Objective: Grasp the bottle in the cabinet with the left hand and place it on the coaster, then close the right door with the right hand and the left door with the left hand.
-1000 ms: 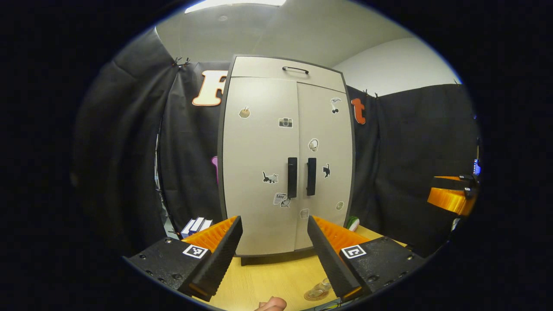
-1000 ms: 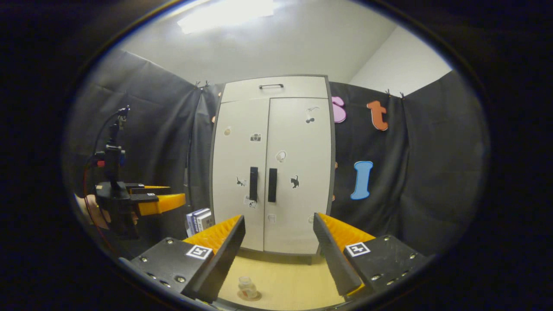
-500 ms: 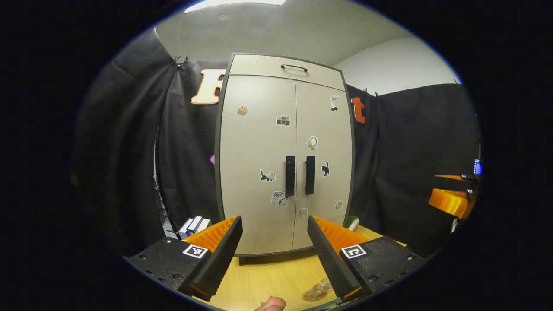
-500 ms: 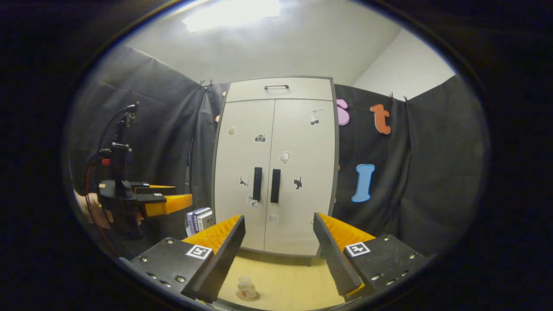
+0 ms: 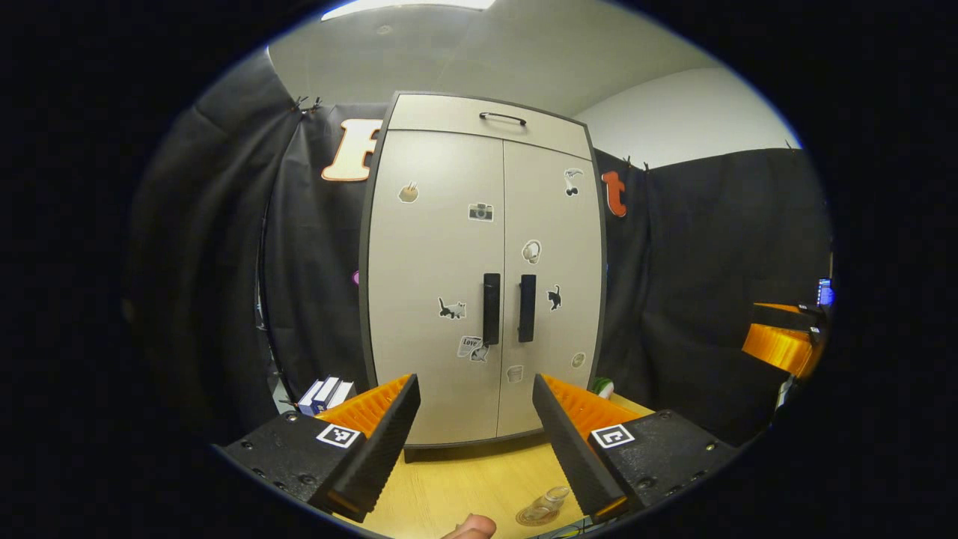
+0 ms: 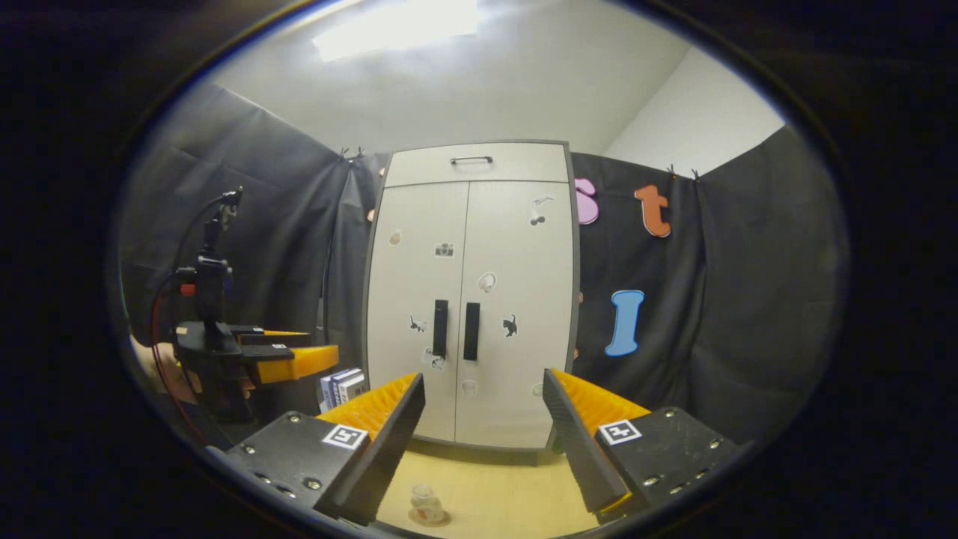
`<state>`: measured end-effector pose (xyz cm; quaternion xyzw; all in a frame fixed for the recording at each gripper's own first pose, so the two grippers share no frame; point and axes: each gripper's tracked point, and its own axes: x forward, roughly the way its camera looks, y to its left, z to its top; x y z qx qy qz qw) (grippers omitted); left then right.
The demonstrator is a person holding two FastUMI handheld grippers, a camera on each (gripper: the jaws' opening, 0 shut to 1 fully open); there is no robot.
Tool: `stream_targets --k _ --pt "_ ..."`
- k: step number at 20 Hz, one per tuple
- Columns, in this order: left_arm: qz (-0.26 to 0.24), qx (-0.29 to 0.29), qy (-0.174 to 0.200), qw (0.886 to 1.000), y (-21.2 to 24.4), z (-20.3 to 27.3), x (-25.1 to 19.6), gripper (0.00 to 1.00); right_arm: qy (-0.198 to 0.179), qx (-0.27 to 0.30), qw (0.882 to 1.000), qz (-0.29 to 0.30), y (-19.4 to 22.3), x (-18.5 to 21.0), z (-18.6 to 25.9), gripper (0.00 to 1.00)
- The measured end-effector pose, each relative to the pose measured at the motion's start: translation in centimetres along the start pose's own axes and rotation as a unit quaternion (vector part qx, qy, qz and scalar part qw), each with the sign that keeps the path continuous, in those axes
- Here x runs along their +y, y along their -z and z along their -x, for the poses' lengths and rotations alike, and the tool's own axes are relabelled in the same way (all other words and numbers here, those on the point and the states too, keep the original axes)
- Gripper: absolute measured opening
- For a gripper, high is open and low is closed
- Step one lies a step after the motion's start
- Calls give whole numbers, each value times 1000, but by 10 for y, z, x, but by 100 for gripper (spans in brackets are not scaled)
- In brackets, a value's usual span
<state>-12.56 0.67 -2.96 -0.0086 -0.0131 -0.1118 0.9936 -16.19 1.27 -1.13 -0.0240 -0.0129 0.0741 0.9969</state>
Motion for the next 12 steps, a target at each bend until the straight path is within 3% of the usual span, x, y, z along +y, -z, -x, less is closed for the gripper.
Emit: stream_targets --k 12 --pt "7 3 25 1000 7 -17 -2 96 38 -9 999 2 2 -5 -11 96"
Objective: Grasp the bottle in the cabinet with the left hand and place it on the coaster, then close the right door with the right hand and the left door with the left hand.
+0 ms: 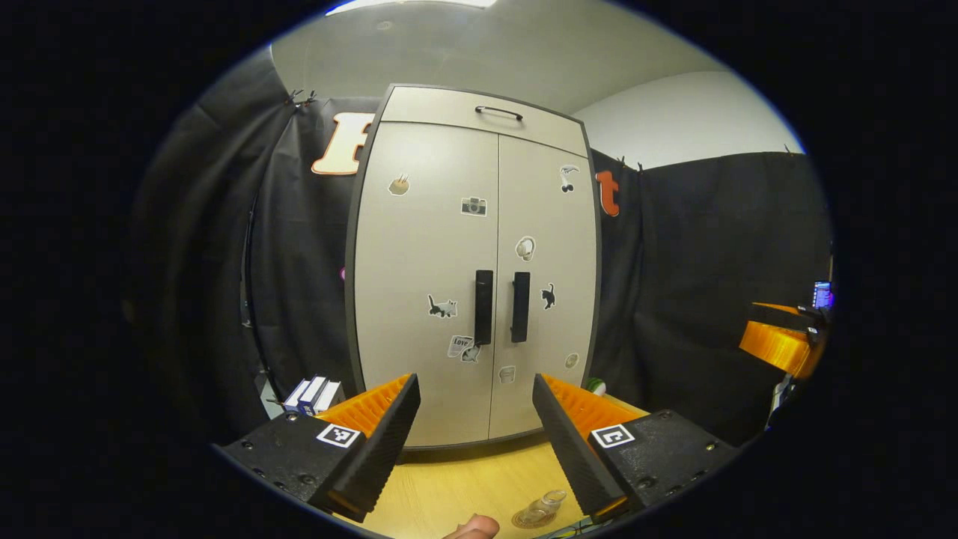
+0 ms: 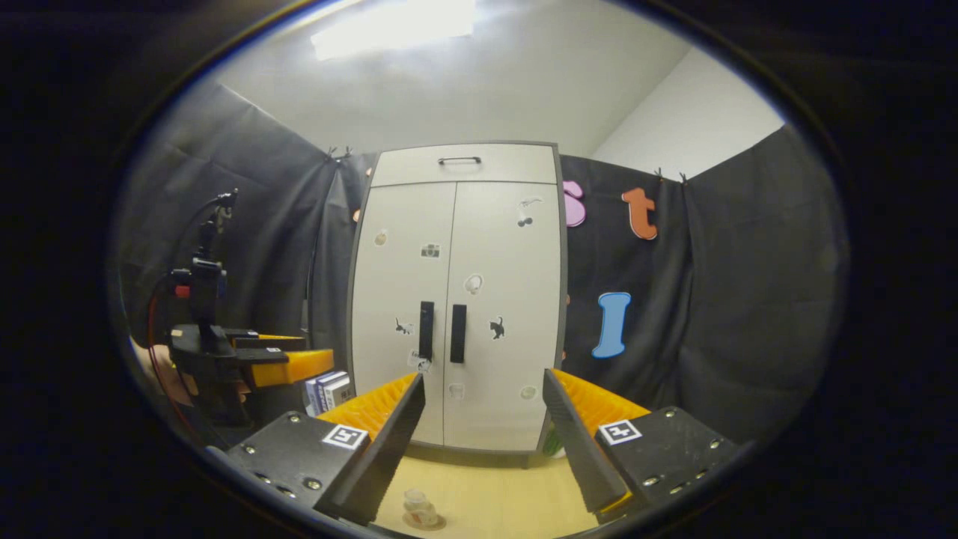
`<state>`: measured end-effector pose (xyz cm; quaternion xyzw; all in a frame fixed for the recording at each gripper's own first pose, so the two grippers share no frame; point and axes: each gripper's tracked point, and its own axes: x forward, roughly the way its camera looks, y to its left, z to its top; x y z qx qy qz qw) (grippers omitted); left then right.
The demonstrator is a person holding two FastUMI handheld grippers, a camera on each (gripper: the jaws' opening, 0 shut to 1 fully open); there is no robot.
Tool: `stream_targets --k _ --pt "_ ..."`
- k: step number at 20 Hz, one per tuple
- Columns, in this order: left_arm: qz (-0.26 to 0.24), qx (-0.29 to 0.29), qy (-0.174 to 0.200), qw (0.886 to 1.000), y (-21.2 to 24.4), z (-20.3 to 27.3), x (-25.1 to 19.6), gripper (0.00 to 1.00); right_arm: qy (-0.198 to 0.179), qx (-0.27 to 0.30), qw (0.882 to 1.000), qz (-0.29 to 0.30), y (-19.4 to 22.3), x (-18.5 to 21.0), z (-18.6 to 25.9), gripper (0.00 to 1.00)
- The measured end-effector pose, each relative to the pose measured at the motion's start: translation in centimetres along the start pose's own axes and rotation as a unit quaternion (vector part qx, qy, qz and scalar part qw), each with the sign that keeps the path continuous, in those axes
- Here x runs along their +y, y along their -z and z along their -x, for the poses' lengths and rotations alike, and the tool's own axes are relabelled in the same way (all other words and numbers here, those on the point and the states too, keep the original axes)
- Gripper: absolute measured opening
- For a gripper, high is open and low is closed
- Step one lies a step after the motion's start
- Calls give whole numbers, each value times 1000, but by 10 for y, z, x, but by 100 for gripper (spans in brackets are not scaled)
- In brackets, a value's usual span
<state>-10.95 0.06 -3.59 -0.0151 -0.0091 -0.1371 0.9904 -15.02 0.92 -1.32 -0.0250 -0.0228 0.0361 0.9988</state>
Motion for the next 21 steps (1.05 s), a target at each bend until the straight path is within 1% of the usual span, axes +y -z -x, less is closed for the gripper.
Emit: stream_targets --k 5,8,9,10,11,13,14,15,16,17,18,21 --pt "1 -1 6 1000 1 -5 2 96 19 3 1000 1 7 3 -3 96" --pt "4 -4 10 1000 -2 -8 2 96 12 -3 1000 8 3 7 -3 96" --pt "1 -6 8 1000 -2 -8 5 96 11 -8 1000 8 2 6 -6 97" --pt "-2 -7 3 1000 -3 -10 7 93 6 -11 1000 4 1 6 -7 97" --pt "-6 -5 -3 1000 -3 -9 9 96 1 -12 1000 0 2 7 -10 96" --pt "-6 -11 -15 1000 -6 -12 12 96 -2 -12 1000 -6 1 1 -16 96" --pt "-4 -9 -21 1000 -7 -12 13 96 -1 -8 1000 -8 1 -3 -19 94" --pt "-3 -8 -27 1000 -8 -13 13 96 -1 -5 1000 -9 1 -8 -21 94" --pt "-1 -11 -32 999 -9 -14 13 96 0 -6 1000 -8 -1 -14 -23 96" --pt "1 -13 -34 999 -10 -17 13 96 1 -10 1000 -5 -4 -20 -25 94" --pt "1 -11 -35 999 -10 -19 11 96 4 -15 1000 -4 -7 -26 -26 96" --pt "1 -7 -41 999 -10 -22 3 96 5 -20 1000 -9 -8 -38 -28 96"
